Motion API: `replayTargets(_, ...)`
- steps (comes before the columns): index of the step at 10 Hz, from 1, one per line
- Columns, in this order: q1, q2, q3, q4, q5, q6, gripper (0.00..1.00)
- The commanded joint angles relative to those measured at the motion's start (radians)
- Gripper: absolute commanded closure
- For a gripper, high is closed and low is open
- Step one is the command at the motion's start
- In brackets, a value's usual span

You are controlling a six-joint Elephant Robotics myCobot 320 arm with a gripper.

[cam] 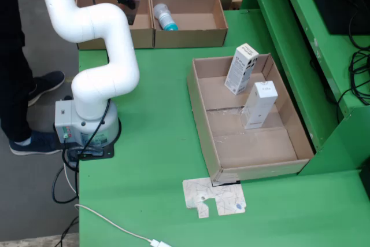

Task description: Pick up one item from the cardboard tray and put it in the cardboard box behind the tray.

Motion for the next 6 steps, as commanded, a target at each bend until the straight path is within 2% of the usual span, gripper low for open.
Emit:
replayTargets(1,0.008,0.042,0.021,0.010,-0.011,0.005,1.00)
replayTargets(3,0.008,0.042,0.021,0.010,-0.011,0.005,1.00)
replayTargets(6,0.008,0.042,0.021,0.010,-0.011,0.005,0.70)
